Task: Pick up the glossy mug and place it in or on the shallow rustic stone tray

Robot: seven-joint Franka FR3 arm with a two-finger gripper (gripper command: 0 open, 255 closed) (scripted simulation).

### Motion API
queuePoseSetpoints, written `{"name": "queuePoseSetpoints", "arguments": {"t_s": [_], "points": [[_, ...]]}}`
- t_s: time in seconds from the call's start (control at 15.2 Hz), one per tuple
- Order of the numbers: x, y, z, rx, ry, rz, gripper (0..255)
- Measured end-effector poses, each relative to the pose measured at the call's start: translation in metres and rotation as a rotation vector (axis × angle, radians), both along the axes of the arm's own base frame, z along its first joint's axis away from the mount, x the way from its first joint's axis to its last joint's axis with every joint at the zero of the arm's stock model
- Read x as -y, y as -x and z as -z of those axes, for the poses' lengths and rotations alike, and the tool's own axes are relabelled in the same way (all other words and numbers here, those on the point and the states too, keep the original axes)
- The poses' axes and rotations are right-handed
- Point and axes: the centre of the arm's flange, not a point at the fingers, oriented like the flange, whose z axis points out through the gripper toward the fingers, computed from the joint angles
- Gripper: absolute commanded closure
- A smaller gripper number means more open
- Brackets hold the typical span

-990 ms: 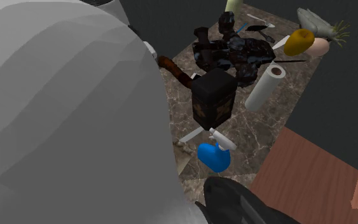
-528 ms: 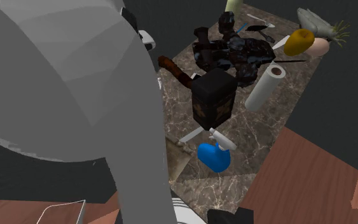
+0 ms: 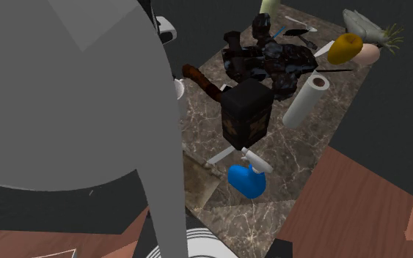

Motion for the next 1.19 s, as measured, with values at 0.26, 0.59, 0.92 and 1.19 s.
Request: {"name": "queuePoseSetpoints", "arguments": {"t_s": [0.26,0.59,0.92,1.19], "points": [[0.003,0.016,-0.017,0.0,0.0,0.0,255],[0.023,0.074,-0.027,-0.001,0.001,0.0,255],[0.038,0.124,-0.035,0.0,0.0,0.0,255],[0.04,0.129,-0.017,-0.001,0.0,0.0,255]]}}
